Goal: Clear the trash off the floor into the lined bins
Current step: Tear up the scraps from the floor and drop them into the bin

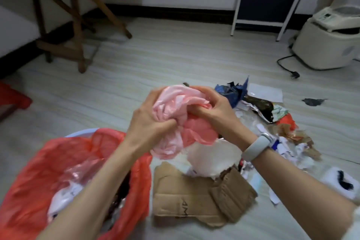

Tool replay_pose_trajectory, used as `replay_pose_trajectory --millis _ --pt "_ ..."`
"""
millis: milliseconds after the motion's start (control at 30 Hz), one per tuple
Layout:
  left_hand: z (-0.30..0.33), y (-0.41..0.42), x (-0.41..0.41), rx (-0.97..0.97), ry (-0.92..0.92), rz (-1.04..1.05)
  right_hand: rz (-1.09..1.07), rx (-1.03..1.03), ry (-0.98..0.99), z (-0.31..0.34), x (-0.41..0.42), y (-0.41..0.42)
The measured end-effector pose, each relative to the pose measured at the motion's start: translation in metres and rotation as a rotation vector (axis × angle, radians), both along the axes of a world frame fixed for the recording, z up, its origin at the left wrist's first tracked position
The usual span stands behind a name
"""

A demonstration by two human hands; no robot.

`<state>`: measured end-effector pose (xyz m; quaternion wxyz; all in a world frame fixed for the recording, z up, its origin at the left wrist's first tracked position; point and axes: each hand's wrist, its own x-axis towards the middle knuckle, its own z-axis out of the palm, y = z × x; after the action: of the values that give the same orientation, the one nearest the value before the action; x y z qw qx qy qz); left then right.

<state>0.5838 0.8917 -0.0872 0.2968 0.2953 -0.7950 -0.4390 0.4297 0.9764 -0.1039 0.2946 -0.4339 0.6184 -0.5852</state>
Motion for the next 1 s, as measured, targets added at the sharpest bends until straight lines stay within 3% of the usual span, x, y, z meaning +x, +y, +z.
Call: replay_pose_trajectory --millis 133,267,367,467,667,867,1000 --pt "0.014 -0.022 0.082 -0.17 -0.007 0.336 0.198 0.011 -0.045 0.002 0.064 -0.038" --pt "-0.001 -0.03 0.164 -0.453 -0.255 0.456 0.283 0.177 0.15 -0.027 0.116 -0.059" --pt "-0.05 -0.03 0.203 -0.558 -0.509 0.278 0.389 0.287 0.287 -0.055 0.144 -0.06" --pt "-0.108 -0.029 0.219 -0.601 -0.862 0.075 0.372 0.294 0.276 -0.068 0.155 -0.059" --pt "-0.141 -0.025 0.197 -0.421 -1.241 -0.276 0.371 0.299 0.256 -0.071 0.155 -0.058" --pt "-0.173 -0.03 0.183 -0.319 -1.52 -0.428 0.378 0.297 0.212 -0.075 0.154 -0.06" --pt "-0.158 -0.04 0.179 -0.161 -1.405 -0.42 0.391 0.312 0.2 -0.073 0.154 -0.057"
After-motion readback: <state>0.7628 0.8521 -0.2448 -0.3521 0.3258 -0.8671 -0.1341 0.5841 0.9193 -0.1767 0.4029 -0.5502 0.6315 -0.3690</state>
